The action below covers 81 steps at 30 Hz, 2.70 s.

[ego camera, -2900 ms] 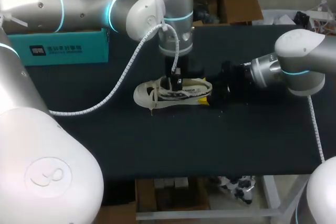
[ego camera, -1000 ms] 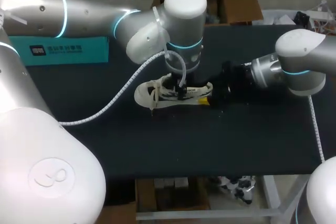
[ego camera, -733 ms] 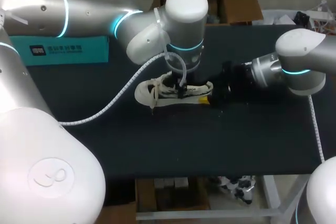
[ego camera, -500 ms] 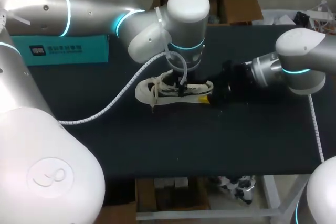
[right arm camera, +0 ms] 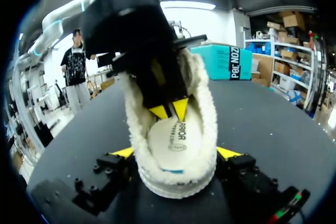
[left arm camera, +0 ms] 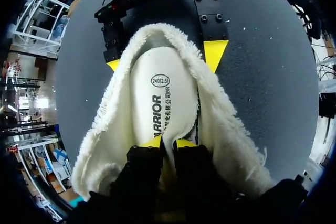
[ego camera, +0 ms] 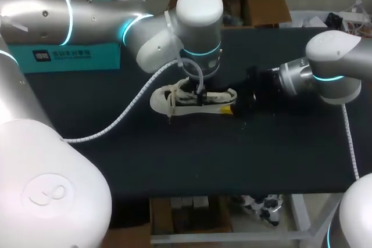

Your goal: Open the shoe tongue, take the insole out of the shoe, put the insole back into the shoe, and pack the shoe into the shoebox

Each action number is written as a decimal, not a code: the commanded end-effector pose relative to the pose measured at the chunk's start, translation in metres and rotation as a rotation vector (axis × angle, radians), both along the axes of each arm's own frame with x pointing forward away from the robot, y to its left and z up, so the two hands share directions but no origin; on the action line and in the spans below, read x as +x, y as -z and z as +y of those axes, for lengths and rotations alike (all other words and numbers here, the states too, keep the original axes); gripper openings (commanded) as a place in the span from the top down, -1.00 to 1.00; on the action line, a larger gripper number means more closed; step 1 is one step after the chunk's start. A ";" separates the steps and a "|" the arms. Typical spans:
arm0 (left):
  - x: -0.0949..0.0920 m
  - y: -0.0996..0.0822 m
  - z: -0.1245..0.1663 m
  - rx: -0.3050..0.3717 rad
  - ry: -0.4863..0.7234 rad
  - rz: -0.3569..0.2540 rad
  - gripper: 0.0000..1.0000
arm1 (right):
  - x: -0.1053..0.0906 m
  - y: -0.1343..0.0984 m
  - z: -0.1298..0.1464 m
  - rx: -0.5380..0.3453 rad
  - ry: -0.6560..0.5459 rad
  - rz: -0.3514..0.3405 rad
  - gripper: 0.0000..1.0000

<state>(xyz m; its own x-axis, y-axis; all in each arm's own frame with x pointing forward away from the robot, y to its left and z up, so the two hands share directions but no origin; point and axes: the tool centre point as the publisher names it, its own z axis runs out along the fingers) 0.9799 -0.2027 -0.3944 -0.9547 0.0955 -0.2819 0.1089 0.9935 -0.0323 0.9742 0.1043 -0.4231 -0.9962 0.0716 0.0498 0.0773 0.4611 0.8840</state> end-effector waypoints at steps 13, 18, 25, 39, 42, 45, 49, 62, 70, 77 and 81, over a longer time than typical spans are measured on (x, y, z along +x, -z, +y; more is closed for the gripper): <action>-0.011 -0.039 -0.017 -0.231 0.061 0.119 1.00 | -0.004 0.005 0.003 0.005 -0.008 0.001 1.00; -0.017 -0.045 -0.010 -0.282 0.057 0.143 1.00 | -0.004 0.005 0.003 0.005 -0.008 0.001 1.00; -0.023 -0.054 0.003 -0.390 0.084 0.192 1.00 | -0.004 0.005 0.003 0.005 -0.008 0.001 1.00; -0.027 -0.077 0.004 -0.479 0.146 0.211 1.00 | -0.004 0.005 0.003 0.005 -0.008 0.001 1.00; -0.029 -0.077 -0.003 -0.459 0.146 0.204 0.97 | -0.004 0.005 0.003 0.005 -0.008 0.001 1.00; -0.030 -0.075 -0.010 -0.442 0.138 0.196 0.50 | -0.004 0.005 0.003 0.005 -0.008 0.001 1.00; -0.030 -0.074 -0.020 -0.428 0.127 0.190 0.50 | -0.004 0.005 0.003 0.005 -0.008 0.001 1.00; -0.050 -0.076 -0.039 -0.387 0.053 0.058 0.46 | -0.004 0.005 0.003 0.005 -0.008 0.001 1.00; -0.065 -0.076 -0.041 -0.365 0.040 0.002 0.26 | -0.004 0.005 0.003 0.005 -0.008 0.001 1.00; -0.062 -0.068 -0.047 -0.333 -0.003 -0.058 0.24 | -0.004 0.005 0.003 0.005 -0.008 0.001 1.00; -0.061 -0.069 -0.050 -0.313 -0.018 -0.115 0.23 | -0.004 0.005 0.003 0.005 -0.008 0.001 1.00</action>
<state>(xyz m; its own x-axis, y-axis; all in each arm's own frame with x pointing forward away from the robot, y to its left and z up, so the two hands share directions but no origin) 0.9223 -0.2453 -0.3236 -0.9390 -0.0014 -0.3439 0.1288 0.9258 -0.3554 0.9687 0.1074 -0.4233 -0.9966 0.0637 0.0516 0.0752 0.4589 0.8853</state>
